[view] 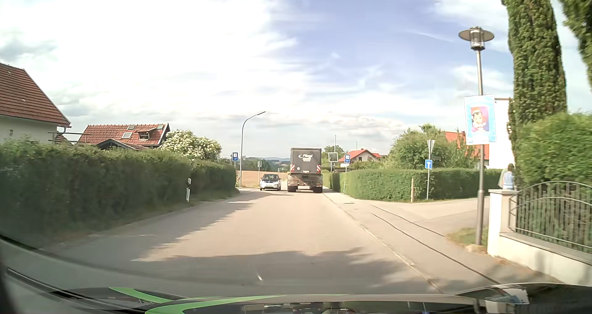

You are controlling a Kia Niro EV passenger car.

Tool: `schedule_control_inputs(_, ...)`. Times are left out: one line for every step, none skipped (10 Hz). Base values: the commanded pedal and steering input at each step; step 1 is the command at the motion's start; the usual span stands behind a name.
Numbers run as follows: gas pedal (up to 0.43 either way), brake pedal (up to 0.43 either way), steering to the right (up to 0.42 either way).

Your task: Follow the waypoints while adhering to traffic rules and regulations

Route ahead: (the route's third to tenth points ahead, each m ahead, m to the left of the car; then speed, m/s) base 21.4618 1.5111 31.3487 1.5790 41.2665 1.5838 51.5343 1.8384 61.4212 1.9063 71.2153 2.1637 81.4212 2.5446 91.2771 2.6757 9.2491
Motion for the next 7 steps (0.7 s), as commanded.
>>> schedule_control_inputs(0.0, 0.0, -0.004)
schedule_control_inputs(0.0, 0.0, -0.004)
schedule_control_inputs(0.0, 0.0, -0.004)
schedule_control_inputs(0.079, 0.0, -0.004)
schedule_control_inputs(0.098, 0.0, -0.004)
schedule_control_inputs(0.098, 0.0, -0.004)
schedule_control_inputs(0.098, 0.0, -0.004)
